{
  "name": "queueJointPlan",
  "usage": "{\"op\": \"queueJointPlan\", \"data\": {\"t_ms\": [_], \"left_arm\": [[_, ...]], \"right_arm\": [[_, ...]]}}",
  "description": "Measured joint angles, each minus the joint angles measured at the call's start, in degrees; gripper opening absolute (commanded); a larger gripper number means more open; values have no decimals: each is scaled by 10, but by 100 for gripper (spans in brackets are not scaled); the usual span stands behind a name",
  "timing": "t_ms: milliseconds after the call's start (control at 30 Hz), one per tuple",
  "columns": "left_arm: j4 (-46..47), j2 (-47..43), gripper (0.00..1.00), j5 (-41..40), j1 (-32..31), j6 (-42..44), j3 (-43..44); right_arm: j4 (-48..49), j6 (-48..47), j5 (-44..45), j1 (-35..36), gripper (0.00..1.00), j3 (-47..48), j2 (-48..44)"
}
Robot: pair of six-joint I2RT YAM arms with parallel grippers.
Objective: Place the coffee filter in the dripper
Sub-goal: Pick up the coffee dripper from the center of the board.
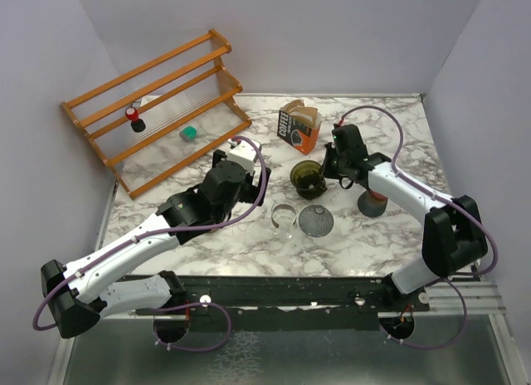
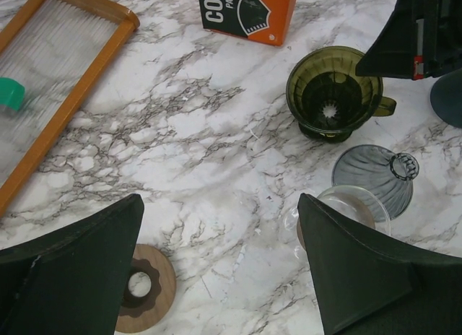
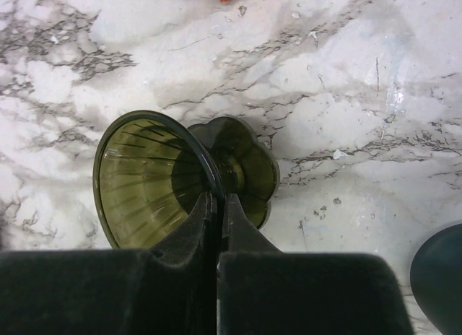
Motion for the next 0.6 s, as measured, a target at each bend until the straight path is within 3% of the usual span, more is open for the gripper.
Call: {"op": "queueJointPlan", "data": {"t_ms": [600], "left_arm": [[4, -45, 99, -59, 0, -9, -13]], "right_arm": [[-72, -14, -118, 0, 1, 85, -105]]}}
